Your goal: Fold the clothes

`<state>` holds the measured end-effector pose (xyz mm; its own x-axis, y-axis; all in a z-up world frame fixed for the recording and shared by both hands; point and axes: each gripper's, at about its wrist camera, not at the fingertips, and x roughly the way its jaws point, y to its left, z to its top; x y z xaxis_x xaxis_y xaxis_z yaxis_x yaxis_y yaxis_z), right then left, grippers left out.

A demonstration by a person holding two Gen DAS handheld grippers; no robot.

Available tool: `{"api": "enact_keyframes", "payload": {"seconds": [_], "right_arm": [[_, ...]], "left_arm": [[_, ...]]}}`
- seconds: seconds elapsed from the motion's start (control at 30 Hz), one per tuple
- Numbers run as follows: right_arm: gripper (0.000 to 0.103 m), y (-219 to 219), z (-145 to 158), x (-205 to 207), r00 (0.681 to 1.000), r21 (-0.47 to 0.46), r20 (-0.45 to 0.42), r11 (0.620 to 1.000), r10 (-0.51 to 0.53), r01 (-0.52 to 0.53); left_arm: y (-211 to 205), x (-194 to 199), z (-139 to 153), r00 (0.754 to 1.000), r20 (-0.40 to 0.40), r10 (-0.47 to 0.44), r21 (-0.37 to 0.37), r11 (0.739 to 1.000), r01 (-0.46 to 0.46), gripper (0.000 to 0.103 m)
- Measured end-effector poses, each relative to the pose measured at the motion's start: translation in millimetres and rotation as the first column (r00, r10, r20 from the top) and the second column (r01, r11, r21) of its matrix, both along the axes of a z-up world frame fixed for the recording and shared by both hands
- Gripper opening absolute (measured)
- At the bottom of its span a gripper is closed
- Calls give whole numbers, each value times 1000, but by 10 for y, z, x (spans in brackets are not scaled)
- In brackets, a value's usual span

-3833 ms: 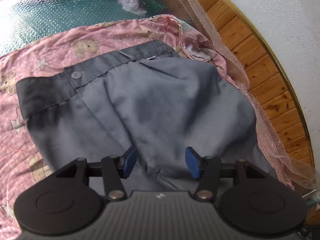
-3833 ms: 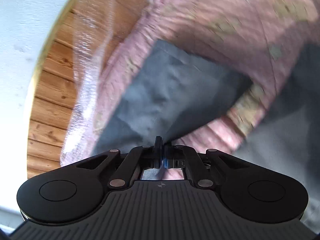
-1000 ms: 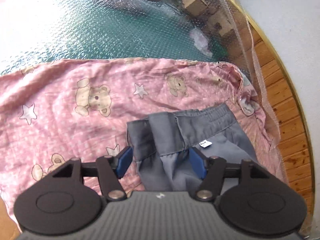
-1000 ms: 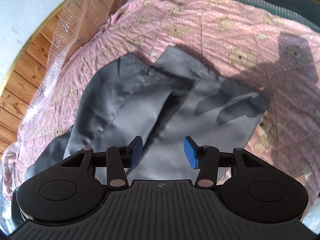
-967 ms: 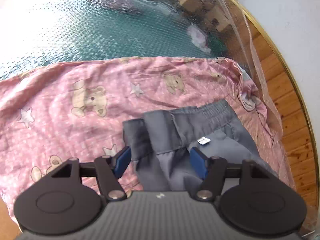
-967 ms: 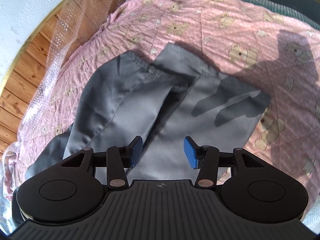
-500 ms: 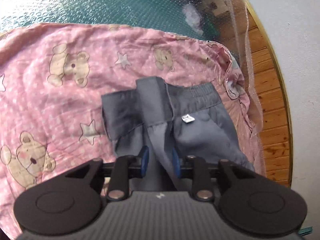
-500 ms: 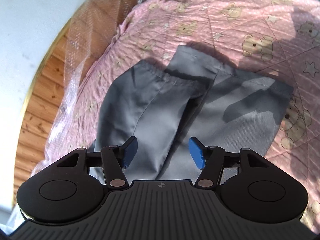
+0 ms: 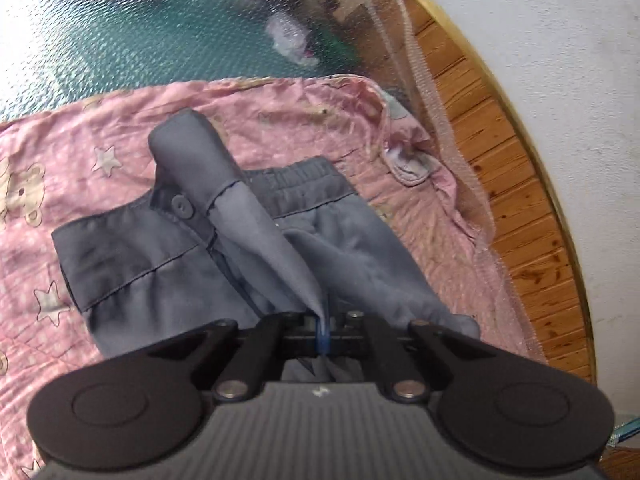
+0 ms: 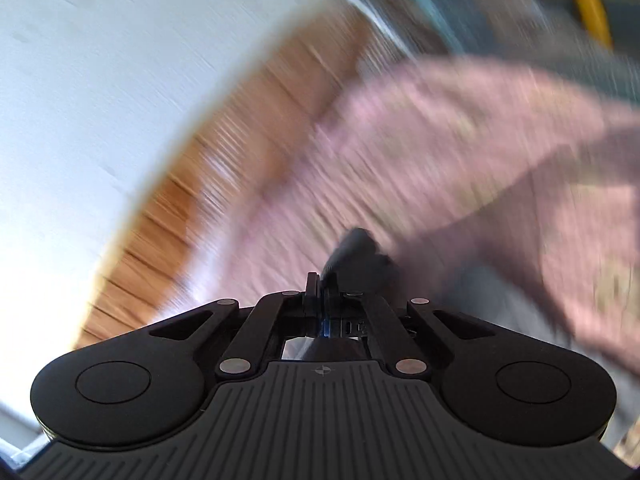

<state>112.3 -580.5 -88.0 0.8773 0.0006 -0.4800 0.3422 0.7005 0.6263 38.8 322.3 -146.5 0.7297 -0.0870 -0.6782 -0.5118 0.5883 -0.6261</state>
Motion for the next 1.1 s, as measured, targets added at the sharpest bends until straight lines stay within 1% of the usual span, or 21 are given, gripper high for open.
{"api": "enact_keyframes", "payload": {"seconds": [0.03,0.17,0.2,0.23,0.27,0.3,0.37,0.4,0.5,0.6,0.67,0.7,0.73,0.77,0.8,0.83,0.87,0.9,0.93,1.0,1.1], "right_arm": [[0,-5,32,-219,1000,-14,-5,1000,-21,21],[0,-27,139,-1103,994,-68,-29,992,-106,104],[0,-75,-140,-1233,986,-33,-97,991,-133,131],[0,-135,-482,-1329,972,12,-175,987,-158,163],[0,-158,-741,-1380,957,16,-234,983,-173,182],[0,-180,-998,-1429,938,19,-292,979,-187,201],[0,-190,-1348,-1488,916,64,-350,971,-195,232],[0,-175,-1407,-1483,913,64,-360,971,-192,229],[0,-174,-1340,-1511,926,49,-317,971,-205,232],[0,-200,-1301,-1404,931,10,-316,980,-185,199],[0,-251,-1263,-1315,936,11,-305,982,-178,190],[0,-263,-1213,-1277,941,20,-289,981,-177,191],[0,-247,-1107,-1236,951,22,-257,983,-173,185],[0,-213,-988,-1215,962,17,-216,984,-168,176],[0,-158,-852,-1213,969,-24,-183,986,-165,163],[0,-103,-715,-1211,976,-67,-149,986,-161,152],[0,-52,-694,-1192,967,-129,-185,980,-173,151],[0,-58,-781,-1177,955,-140,-235,978,-183,153],[0,-87,-936,-1169,938,-124,-291,979,-190,160],[0,-125,-1216,-1158,902,-105,-386,981,-193,165],[0,-121,-1440,-1167,874,-108,-448,982,-190,158]], "left_arm": [[-43,-59,-11,1000,-2,-20,0,1000,20,1],[-123,-199,-299,994,-92,-63,-1,998,63,1],[-135,-206,-377,991,-118,-68,8,998,70,1],[-147,-212,-455,987,-144,-73,16,997,77,1],[-159,-218,-532,982,-169,-78,25,996,84,1],[-164,-215,-551,981,-174,-83,31,996,89,1],[-170,-191,-528,979,-180,-92,55,993,104,1],[-170,-178,-512,978,-184,-96,63,992,109,1],[-184,-201,-442,977,-184,-110,102,986,130,1],[-166,-286,-522,976,-189,-110,87,988,129,3],[-117,-313,-547,981,-176,-86,62,993,98,6],[-90,-326,-558,983,-169,-72,48,996,81,11],[-64,-339,-569,985,-163,-59,35,997,65,12],[-4,-359,-517,989,-149,-9,40,999,15,16],[57,-379,-466,991,-130,31,47,999,-26,23],[129,-412,-413,991,-104,80,51,996,-75,24],[181,-427,-401,990,-92,106,48,994,-102,22],[218,-416,-417,988,-107,113,55,993,-108,2],[246,-395,-454,985,-139,106,72,993,-97,2],[261,-387,-527,982,-166,91,102,992,-75,2],[273,-376,-661,978,-193,74,111,992,-53,2]]}}
